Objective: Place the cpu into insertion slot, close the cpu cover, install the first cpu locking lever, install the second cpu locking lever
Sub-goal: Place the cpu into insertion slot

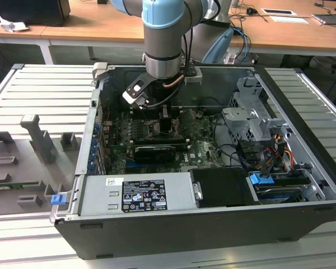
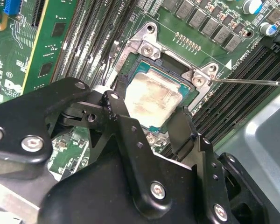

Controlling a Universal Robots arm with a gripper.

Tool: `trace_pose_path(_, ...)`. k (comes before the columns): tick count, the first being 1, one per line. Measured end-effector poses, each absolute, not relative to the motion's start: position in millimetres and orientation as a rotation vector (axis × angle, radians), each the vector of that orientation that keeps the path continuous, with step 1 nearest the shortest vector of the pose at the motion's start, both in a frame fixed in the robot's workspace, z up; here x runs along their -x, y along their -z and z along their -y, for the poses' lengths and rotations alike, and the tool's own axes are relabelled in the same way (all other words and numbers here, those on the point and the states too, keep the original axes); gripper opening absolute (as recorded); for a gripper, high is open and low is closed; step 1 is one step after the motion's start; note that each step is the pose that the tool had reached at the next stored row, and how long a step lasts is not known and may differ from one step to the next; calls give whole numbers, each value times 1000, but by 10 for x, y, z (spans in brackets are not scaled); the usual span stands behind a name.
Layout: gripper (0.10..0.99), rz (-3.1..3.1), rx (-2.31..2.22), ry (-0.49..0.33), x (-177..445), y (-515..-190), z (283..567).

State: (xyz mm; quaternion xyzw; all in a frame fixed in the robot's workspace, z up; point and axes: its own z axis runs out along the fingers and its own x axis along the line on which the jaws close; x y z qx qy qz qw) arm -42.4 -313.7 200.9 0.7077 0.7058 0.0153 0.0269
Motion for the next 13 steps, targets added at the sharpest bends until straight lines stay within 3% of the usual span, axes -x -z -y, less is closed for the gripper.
trace_pose_path(7,600,-2180,-2186,-47,424,-2096,3136)
trace_pose_path(12,290,-2180,-2186,-47,424,-2119,3137)
trace_pose_path(13,290,-2180,-2186,-47,424,-2122,3136)
